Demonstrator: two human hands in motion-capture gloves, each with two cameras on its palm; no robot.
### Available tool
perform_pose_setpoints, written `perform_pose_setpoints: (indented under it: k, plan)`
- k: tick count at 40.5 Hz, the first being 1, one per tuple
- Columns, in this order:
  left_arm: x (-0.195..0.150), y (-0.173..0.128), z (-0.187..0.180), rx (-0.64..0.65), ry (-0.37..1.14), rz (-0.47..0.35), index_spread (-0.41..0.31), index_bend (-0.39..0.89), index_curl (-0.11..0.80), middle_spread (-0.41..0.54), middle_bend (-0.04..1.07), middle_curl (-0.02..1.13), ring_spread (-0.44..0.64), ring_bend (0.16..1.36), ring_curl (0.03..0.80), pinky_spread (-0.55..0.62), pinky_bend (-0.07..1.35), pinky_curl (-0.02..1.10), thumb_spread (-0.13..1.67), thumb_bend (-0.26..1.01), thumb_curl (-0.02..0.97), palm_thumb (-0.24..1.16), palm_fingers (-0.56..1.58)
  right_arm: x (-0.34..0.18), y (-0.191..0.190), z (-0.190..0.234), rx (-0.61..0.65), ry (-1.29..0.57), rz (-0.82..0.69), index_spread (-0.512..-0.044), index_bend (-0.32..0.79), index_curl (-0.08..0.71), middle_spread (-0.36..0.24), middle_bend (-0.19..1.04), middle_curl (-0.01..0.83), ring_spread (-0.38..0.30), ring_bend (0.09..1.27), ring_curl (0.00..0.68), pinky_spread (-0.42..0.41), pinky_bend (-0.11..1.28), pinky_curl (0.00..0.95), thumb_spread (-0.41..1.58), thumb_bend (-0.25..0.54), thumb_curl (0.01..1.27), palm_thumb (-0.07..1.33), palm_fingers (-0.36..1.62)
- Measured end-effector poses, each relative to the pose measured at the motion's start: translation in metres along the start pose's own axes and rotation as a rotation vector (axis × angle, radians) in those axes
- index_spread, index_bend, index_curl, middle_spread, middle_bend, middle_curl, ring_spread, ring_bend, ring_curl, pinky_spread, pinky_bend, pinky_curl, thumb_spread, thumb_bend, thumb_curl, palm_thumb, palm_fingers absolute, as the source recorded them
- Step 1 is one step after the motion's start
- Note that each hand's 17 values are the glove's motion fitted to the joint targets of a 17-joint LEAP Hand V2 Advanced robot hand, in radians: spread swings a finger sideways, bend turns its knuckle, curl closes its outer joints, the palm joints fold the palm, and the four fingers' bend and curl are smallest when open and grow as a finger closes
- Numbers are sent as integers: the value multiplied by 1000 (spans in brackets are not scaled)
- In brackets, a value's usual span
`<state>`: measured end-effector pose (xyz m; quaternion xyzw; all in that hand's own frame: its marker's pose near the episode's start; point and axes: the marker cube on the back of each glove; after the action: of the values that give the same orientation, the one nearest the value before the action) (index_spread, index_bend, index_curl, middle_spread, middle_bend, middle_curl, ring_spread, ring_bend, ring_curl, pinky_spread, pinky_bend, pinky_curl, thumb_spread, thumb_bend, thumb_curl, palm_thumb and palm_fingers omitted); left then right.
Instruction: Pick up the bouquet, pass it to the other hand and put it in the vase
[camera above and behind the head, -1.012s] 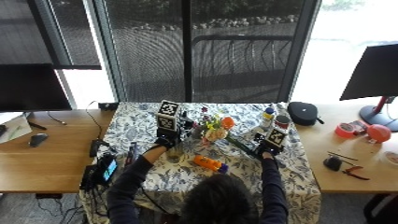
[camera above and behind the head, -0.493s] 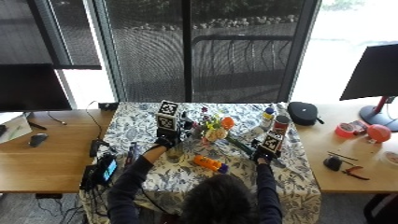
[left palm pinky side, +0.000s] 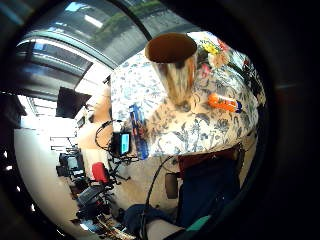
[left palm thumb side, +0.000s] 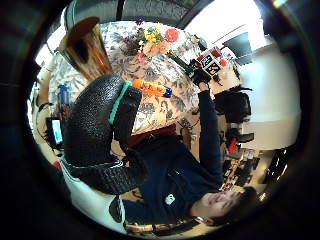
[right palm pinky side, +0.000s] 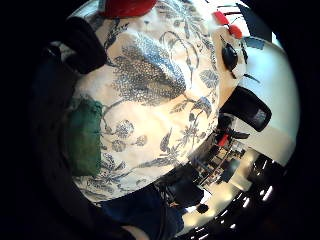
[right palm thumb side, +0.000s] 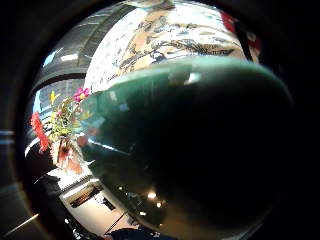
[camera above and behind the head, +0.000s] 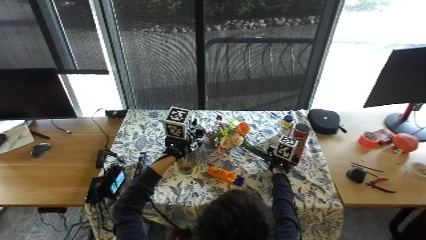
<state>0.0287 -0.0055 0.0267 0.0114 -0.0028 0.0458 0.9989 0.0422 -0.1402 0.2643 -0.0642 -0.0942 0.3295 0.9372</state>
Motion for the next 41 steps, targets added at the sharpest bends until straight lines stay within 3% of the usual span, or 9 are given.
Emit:
perform_pose_setpoints:
  k: [11, 20, 24, 25, 26, 27, 32, 37, 41]
  plan:
    - [-1, 0, 0, -7, 2, 5, 7, 123, 215, 345, 182, 308, 389, 679, 268, 345, 589, 348, 1243, -15, 272, 304, -29, -9, 8, -20, 196, -100, -44, -257, 217, 473, -218, 569, 602, -222, 689, 510, -259, 396, 413, 1117, -21, 352, 990, 1343]
    - [6, 0, -6, -27, 31, 24, 7, 125, 218, 340, 181, 306, 390, 676, 267, 346, 588, 346, 1243, -15, 272, 304, -27, -29, 15, -69, 340, -398, -179, -260, 254, 525, -212, 608, 634, -210, 738, 539, -258, 448, 447, 1117, -21, 330, 958, 1308]
    - [13, 3, -16, -46, 69, 41, 7, 124, 219, 338, 181, 305, 391, 676, 267, 346, 588, 346, 1243, -15, 272, 304, -27, -32, -12, -72, 334, -530, -157, -261, 263, 545, -214, 622, 644, -209, 744, 545, -256, 461, 456, 1118, -15, 325, 958, 1292]
    - [15, 3, -18, -52, 84, 46, 7, 124, 219, 338, 181, 305, 391, 676, 267, 346, 588, 346, 1243, -15, 272, 304, -27, -34, -17, -76, 339, -574, -159, -266, 375, 581, -242, 168, 502, -210, 860, 578, -260, 582, 491, 1118, -15, 324, 957, 1110]
    - [17, 2, -20, -58, 100, 51, 7, 124, 219, 338, 181, 305, 391, 676, 267, 346, 588, 346, 1243, -15, 272, 304, -27, -36, -17, -81, 342, -622, -168, -267, 381, 577, -246, 115, 503, -210, 866, 570, -259, 589, 481, 1118, -15, 323, 957, 1115]
    - [19, 0, -21, -64, 118, 56, 7, 124, 220, 338, 181, 305, 391, 676, 267, 346, 588, 345, 1243, -15, 272, 304, -27, -39, -14, -89, 344, -674, -184, -263, 279, 548, -232, 543, 633, -208, 760, 539, -255, 479, 448, 1118, -15, 321, 957, 1296]
    - [29, -8, -27, -92, 188, 77, 7, 128, 221, 337, 186, 307, 391, 672, 265, 346, 584, 344, 1243, -15, 272, 304, -21, -55, 20, -128, 336, -931, -358, -261, 275, 581, -229, 614, 639, -205, 759, 556, -257, 474, 466, 1118, -14, 316, 958, 1277]
    - [44, -18, -30, -104, 247, 104, 14, 135, 225, 336, 184, 309, 389, 673, 265, 340, 577, 342, 1243, -11, 274, 309, -12, -64, 23, -133, 294, -992, -345, -264, 277, 594, -219, 615, 653, -203, 756, 555, -261, 472, 465, 1112, -13, 314, 963, 1258]
    - [61, -31, -32, -141, 349, 136, 17, 134, 228, 336, 184, 309, 386, 673, 265, 339, 575, 342, 1243, -9, 278, 321, -12, -71, 59, -156, 254, -1065, -400, -265, 274, 605, -214, 617, 660, -202, 749, 553, -265, 469, 463, 1110, -12, 313, 969, 1250]
